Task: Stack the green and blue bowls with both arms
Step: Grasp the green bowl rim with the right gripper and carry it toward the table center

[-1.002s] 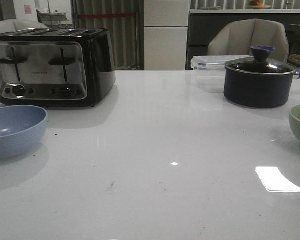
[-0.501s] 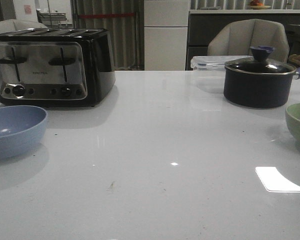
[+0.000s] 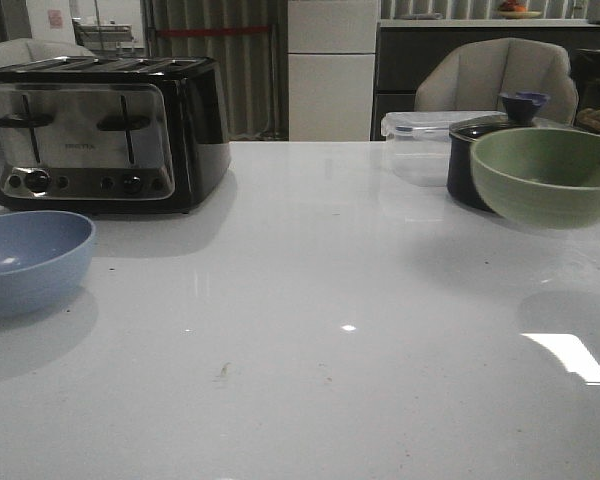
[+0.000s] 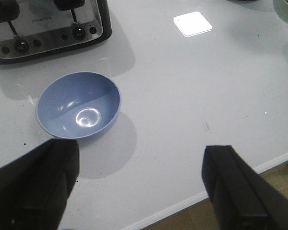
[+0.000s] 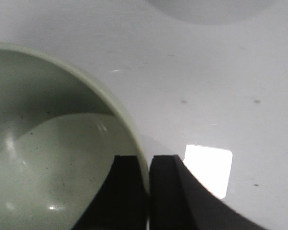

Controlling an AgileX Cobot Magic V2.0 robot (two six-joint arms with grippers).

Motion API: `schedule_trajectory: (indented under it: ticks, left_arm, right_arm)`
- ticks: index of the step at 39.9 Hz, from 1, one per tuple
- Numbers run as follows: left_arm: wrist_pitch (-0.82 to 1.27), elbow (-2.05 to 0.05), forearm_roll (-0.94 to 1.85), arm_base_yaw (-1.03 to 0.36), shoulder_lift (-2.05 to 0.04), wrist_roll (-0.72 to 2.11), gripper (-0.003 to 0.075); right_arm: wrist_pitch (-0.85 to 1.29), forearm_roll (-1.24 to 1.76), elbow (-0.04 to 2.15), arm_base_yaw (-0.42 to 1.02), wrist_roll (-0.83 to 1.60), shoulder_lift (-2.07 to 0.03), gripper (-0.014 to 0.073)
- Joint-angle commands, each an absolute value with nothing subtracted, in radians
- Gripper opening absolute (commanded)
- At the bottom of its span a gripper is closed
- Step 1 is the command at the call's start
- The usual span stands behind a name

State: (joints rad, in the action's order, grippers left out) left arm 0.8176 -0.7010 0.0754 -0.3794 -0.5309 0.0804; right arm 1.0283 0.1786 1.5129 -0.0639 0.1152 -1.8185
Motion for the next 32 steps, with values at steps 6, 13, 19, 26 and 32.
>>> schedule_trajectory:
  ticks: [6, 13, 19, 26, 32]
  left_arm:
    - [0.740, -0.728, 0.086, -0.387, -0.542, 0.083, 0.0581]
    - [0.740, -0.728, 0.086, -0.387, -0.542, 0.083, 0.0581]
    - [0.740, -0.728, 0.086, -0.387, -0.542, 0.083, 0.0581]
    - [0.740, -0.728, 0.086, -0.387, -0.542, 0.083, 0.0581]
    - [0.740, -0.728, 0.086, -0.387, -0.542, 0.083, 0.0581]
  right_arm:
    - [1.048, 0.201, 1.583, 0.156, 0.127, -1.758, 0.0078]
    - [1.019, 0.203, 1.582, 0.290, 0.127, -1.774, 0.0078]
    - [1.015, 0.213, 1.579, 0.377, 0.127, -1.805, 0.0078]
    - [0.999, 0.213, 1.575, 0.433, 0.127, -1.863, 0.0078]
    - [0.999, 0.209, 1.575, 0.443, 0.127, -1.907, 0.0078]
